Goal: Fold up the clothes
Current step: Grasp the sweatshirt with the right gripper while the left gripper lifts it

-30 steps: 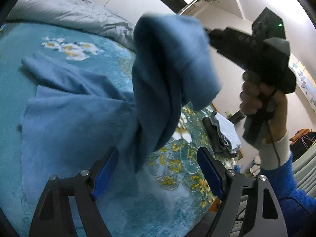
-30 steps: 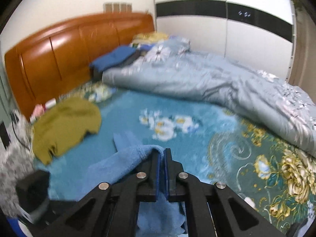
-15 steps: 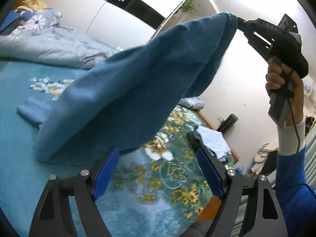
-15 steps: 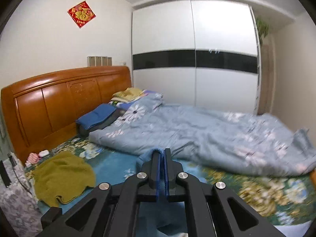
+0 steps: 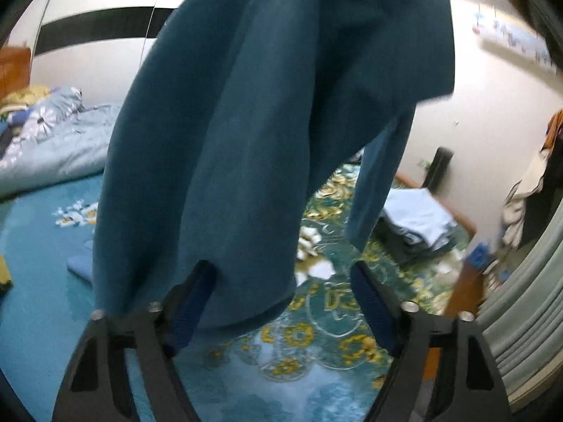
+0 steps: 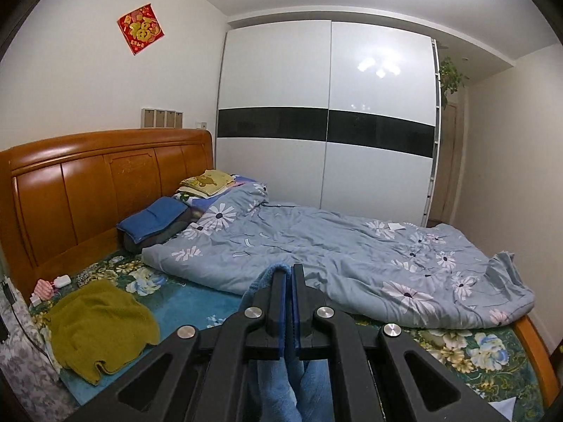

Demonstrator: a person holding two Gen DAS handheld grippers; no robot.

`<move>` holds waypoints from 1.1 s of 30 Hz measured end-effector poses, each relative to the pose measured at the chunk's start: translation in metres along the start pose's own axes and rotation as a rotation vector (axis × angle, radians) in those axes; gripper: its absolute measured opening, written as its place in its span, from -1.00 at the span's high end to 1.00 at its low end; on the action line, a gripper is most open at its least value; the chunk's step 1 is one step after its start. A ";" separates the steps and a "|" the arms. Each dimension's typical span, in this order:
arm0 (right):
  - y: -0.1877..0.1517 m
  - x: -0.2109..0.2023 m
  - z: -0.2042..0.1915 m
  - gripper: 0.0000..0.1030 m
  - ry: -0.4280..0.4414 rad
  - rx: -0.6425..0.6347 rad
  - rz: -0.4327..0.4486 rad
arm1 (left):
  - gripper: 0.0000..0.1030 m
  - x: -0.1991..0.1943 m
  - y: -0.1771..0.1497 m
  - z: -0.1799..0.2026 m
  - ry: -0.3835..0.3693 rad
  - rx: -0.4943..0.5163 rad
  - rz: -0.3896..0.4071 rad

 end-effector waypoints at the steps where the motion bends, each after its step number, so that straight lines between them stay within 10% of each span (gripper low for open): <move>1: 0.000 -0.001 0.003 0.94 -0.005 0.001 0.001 | 0.21 0.000 -0.002 -0.001 -0.001 -0.003 -0.005; 4: 0.000 -0.006 0.018 0.94 -0.024 0.017 0.003 | 0.89 -0.003 -0.005 -0.011 0.024 -0.020 -0.017; 14: 0.008 -0.044 0.068 0.94 -0.081 0.098 0.050 | 0.92 -0.066 0.040 -0.071 0.212 -0.042 0.108; 22: 0.023 -0.113 0.085 0.94 -0.060 0.110 0.156 | 0.92 -0.207 0.102 -0.091 0.390 0.069 0.324; 33: 0.022 -0.191 0.086 0.94 -0.021 0.047 0.268 | 0.91 -0.293 0.137 -0.062 0.402 0.208 0.454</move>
Point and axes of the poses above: each gripper's, at about its wrist camera, not at the fingertips, and x roughly the way its jaws point, z to its right, y to its top, the point moved 8 cm from there along x, roughly the way its jaws point, and after that the axes turned 15 degrees about x, right-handed, at the moved point
